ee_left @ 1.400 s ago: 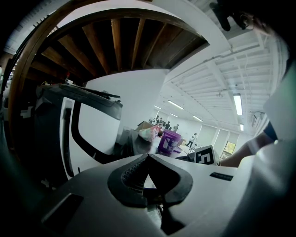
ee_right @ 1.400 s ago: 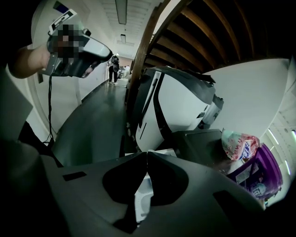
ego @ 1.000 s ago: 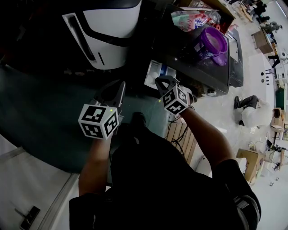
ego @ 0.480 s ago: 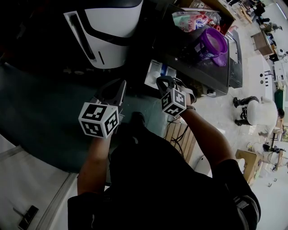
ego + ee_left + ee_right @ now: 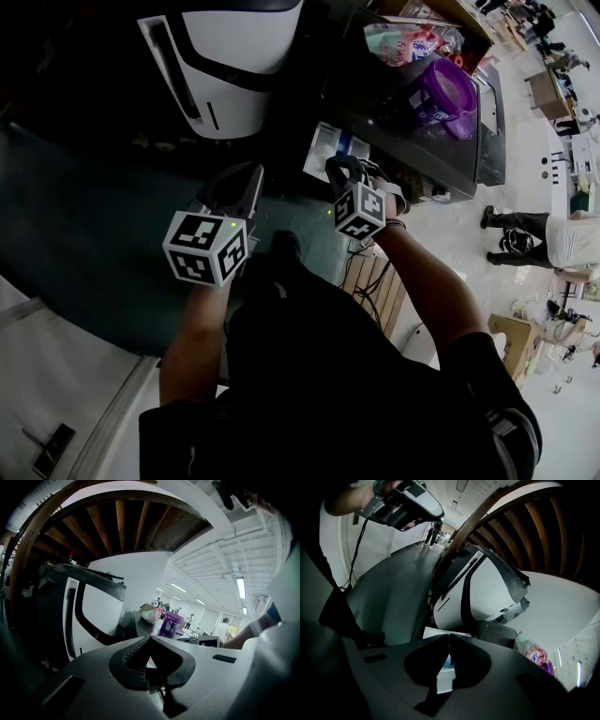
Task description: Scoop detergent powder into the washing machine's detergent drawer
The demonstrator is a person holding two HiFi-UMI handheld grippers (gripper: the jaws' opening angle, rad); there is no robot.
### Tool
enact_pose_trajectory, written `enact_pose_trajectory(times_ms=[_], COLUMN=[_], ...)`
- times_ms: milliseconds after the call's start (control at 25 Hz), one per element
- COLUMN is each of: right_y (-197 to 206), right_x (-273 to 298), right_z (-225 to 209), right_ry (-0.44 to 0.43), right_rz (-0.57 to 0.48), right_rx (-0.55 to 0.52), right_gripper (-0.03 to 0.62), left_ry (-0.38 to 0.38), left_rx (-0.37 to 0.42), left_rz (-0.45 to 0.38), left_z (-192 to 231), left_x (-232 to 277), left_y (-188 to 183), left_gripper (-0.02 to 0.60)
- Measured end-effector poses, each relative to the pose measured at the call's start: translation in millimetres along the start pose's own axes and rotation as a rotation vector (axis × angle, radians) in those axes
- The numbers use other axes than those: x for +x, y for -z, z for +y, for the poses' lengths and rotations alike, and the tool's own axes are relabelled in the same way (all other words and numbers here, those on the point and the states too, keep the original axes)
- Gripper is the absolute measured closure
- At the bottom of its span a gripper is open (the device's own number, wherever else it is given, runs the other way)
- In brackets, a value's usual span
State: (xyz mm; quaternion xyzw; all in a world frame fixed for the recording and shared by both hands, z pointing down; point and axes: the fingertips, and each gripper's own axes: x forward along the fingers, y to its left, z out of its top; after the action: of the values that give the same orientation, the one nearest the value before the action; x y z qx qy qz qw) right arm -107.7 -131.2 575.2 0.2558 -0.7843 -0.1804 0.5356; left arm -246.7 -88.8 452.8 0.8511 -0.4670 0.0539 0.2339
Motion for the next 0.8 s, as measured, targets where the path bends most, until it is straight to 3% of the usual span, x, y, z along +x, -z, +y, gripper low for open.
enact_pose_trajectory(times_ms=[280, 480, 800], right_y=[6.4, 7.8, 16.2], right_x=[0.6, 0.4, 3.4], right_z=[6.6, 7.8, 15.5], right_ry=[-0.026, -0.018, -0.035], right_rz=[0.007, 0.018, 0.031], right_rx=[0.037, -0.036, -0.019], right_gripper=[0.576, 0.576, 0.576], left_ry=[-0.011, -0.014, -0.017], left_rx=[-0.008, -0.009, -0.015], left_rz=[-0.003, -0.005, -0.002], left_z=[2.4, 2.6, 2.4], left_x=[-5.6, -6.4, -9.3], left_y=[3.6, 3.5, 9.9], left_gripper=[0.574, 0.574, 0.574])
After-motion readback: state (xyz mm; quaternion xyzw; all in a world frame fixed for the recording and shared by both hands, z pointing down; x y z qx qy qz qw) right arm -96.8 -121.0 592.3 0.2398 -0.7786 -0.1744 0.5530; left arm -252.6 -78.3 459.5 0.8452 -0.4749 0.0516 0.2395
